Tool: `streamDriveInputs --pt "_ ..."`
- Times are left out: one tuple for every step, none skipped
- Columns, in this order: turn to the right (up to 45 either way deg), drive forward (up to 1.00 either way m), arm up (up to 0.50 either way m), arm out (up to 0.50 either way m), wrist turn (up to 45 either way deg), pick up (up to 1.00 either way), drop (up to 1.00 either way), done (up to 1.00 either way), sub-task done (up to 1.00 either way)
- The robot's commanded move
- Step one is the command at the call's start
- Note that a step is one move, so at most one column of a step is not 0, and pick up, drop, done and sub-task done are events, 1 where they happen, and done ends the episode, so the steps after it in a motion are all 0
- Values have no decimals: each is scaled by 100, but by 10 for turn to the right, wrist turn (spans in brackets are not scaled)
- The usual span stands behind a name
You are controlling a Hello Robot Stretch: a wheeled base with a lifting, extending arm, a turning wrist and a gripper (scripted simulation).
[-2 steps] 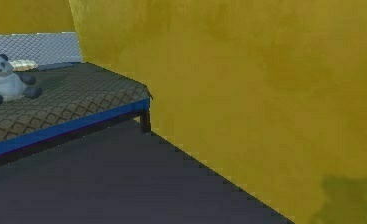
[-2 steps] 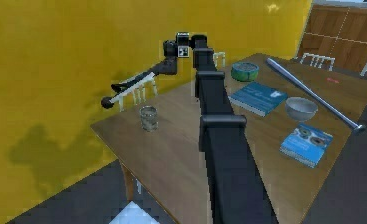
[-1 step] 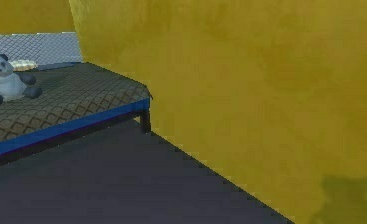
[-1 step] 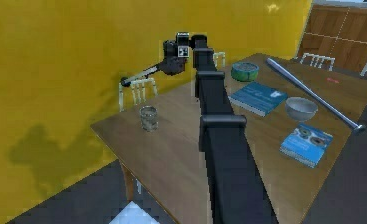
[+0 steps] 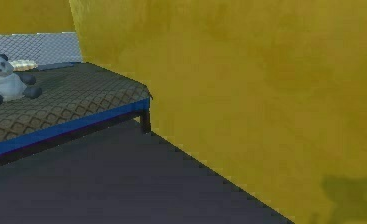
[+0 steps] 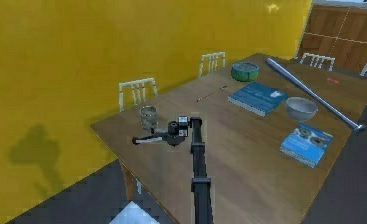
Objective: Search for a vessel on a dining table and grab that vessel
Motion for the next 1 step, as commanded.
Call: streamDriveInputs --pt "0 0 0 0 0 100 0 0 0"
